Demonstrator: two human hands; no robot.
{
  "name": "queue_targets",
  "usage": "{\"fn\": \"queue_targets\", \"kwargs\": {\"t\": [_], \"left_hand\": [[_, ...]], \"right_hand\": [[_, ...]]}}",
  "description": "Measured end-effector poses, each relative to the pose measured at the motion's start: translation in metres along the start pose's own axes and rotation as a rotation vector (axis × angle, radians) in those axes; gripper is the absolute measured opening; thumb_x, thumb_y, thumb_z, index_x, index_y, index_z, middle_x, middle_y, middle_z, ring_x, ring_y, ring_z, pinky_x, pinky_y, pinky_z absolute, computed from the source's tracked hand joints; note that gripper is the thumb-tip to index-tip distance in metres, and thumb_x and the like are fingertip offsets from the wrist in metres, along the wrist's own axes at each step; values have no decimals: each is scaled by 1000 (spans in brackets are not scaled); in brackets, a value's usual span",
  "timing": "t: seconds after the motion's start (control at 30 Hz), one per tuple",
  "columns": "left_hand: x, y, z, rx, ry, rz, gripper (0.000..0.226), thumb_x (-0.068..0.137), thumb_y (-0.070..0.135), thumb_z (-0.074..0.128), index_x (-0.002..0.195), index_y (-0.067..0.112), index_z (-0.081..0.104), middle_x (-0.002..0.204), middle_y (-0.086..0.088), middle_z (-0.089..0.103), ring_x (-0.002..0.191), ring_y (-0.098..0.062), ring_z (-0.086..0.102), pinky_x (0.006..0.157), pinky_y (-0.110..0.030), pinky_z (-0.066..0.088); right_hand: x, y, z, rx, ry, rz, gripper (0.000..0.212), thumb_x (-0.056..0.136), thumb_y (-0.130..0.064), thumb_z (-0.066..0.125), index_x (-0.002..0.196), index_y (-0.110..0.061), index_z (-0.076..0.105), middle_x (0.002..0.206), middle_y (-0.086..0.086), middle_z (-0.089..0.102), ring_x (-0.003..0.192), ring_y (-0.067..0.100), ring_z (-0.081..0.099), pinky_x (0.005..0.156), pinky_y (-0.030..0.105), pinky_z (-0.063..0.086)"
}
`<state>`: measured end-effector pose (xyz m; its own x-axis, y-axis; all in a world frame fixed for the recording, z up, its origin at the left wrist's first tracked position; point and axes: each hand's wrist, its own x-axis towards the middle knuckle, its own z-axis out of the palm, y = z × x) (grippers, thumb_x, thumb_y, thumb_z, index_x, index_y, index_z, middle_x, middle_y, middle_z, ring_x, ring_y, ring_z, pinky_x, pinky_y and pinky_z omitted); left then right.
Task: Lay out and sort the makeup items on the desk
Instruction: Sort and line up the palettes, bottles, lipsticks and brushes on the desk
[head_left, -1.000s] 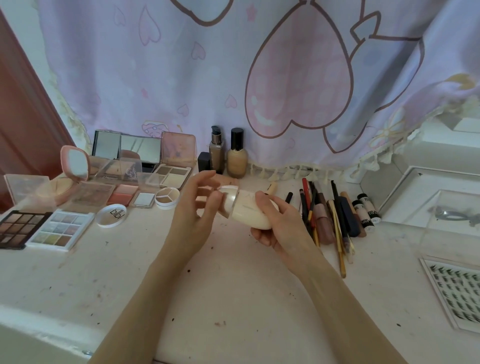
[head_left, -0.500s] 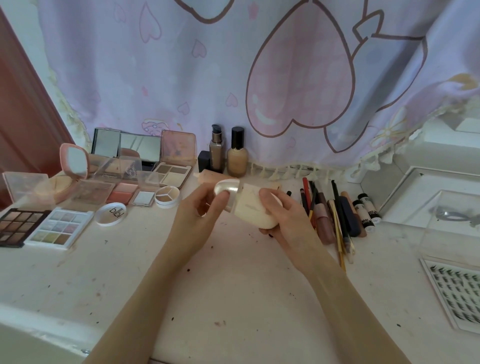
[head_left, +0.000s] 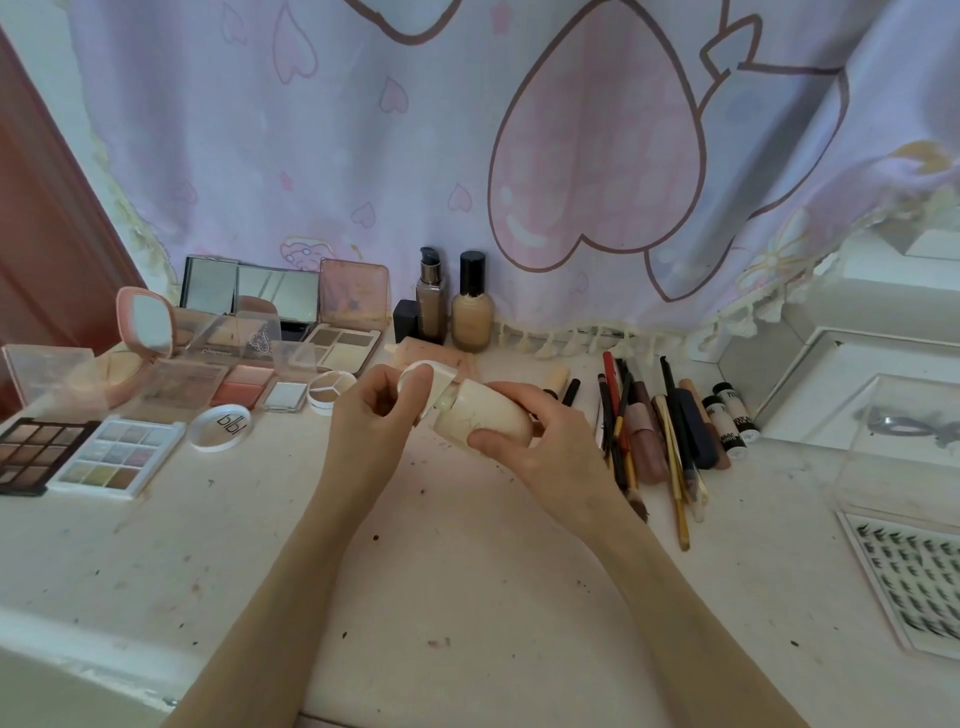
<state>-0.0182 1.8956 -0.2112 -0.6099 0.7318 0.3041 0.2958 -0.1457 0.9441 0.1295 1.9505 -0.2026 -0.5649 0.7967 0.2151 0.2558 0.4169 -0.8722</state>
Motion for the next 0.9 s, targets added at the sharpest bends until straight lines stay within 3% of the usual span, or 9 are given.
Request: {"fn": "queue_targets", "kwargs": {"t": [0.07,0.17,0.37,0.47,0.53,0.67,0.9], "left_hand": [[0,1,-1,-15,21,-21,36,91,23,55,61,7,43,55,0,38,53,-7,35,55,-25,32],[2,1,-3,-75,63,-79,41,92,25,55,57,12,38,47,11,35,48,-4,32,56,-25,29],[4,1,-4,-117,106,-115,43,94,31,50,55,14,44,45,11,42,46,-3,36,47,-8,31],[5,-2,-2,-99,74,-112,36,93,32,52,70,5,59,55,2,56,49,-5,44,52,-10,38],[4,-4,0,-77,58,-131,28,91,31,55,82,5,62,61,0,62,51,-3,49,54,-11,42],[3,-6,3,-10,28,-116,22,90,27,58,98,7,61,75,-3,68,54,3,56,54,-7,43],[4,-8,2,4,6,-131,16,89,24,60,97,10,60,79,-5,69,55,3,58,53,-7,43]], "right_hand": [[-1,-2,0,-34,23,-15,41,78,-27,72,116,-29,57,98,-27,51,101,5,51,94,29,43],[-1,0,1,-68,62,-20,41,77,-27,73,115,-28,59,94,-28,47,99,6,48,88,24,41],[5,4,-3,20,170,46,37,79,-27,70,114,-30,57,103,-12,57,97,8,54,83,24,47],[16,1,-12,95,262,51,35,80,-19,70,113,-22,58,95,-20,57,91,3,55,79,21,49],[28,1,-17,106,292,83,32,81,-17,69,110,-21,56,96,-17,57,88,1,55,78,23,49],[64,2,-25,25,248,143,37,83,-16,67,116,-14,49,105,-7,53,95,10,53,83,27,48],[104,21,-24,-131,154,206,45,84,-12,65,125,-7,47,124,8,55,106,17,52,80,24,39]]}}
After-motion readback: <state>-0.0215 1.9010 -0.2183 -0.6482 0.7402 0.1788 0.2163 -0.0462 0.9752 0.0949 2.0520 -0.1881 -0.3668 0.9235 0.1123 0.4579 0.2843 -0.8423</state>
